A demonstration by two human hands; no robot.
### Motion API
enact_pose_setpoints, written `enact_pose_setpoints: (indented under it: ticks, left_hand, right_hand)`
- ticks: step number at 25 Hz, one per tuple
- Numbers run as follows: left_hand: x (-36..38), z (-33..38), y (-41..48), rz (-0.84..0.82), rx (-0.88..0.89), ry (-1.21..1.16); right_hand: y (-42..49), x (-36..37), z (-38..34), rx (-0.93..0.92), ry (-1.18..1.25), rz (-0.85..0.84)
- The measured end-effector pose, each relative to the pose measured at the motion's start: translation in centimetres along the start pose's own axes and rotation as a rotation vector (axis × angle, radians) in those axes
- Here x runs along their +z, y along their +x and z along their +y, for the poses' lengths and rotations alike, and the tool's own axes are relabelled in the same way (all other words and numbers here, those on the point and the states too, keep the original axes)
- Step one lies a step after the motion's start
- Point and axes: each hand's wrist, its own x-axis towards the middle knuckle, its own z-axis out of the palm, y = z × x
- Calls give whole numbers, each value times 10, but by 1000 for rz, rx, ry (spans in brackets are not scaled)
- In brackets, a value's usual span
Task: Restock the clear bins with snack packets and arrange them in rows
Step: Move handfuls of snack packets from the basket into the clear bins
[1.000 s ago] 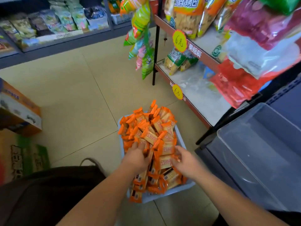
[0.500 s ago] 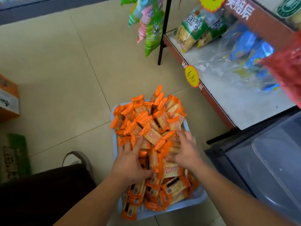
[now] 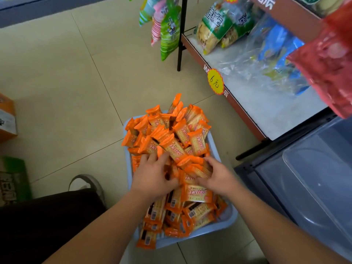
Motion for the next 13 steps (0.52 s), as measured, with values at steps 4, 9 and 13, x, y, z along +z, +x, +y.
enact_pose_setpoints:
  ticks: [4, 9, 13]
  left_hand:
    - [-6, -5, 8, 137, -77, -215]
    - [6, -14, 3, 95, -254, -369]
    - [9, -13, 2, 131, -104, -406]
  right_hand:
    - [-12, -6, -11, 33, 77, 103]
    - [-17, -4, -27, 50, 179, 156]
    - [-14, 2, -26, 90, 239, 124]
